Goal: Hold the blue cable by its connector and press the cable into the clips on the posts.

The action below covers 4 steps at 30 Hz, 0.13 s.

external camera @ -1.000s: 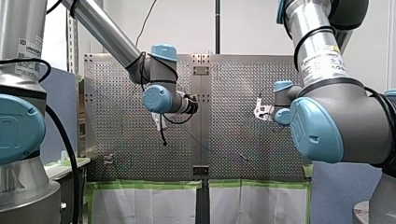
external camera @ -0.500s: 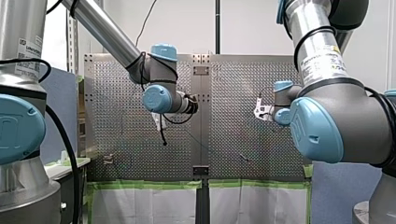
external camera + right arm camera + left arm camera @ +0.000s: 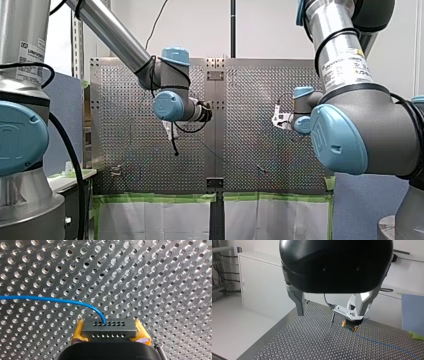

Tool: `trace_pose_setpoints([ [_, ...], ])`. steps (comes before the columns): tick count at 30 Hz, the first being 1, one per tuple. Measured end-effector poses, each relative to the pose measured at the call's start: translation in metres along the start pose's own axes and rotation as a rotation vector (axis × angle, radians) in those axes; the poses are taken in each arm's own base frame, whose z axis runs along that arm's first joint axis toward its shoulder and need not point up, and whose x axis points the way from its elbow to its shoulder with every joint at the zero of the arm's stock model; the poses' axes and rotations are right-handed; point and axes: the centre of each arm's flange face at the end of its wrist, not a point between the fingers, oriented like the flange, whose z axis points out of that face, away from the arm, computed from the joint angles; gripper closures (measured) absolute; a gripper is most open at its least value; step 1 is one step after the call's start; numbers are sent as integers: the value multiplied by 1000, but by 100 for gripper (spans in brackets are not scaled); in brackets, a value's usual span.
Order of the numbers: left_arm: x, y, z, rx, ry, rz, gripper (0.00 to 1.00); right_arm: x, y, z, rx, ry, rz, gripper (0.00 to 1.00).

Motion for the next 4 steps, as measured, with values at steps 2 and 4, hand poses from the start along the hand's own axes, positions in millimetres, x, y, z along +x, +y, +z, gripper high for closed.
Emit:
trace_pose_setpoints([
  [2, 0, 0, 0, 0, 0, 0, 0, 0, 0, 0, 0, 0, 0, 100],
  [4, 0, 0, 0, 0, 0, 0, 0, 0, 0, 0, 0, 0, 0, 100],
])
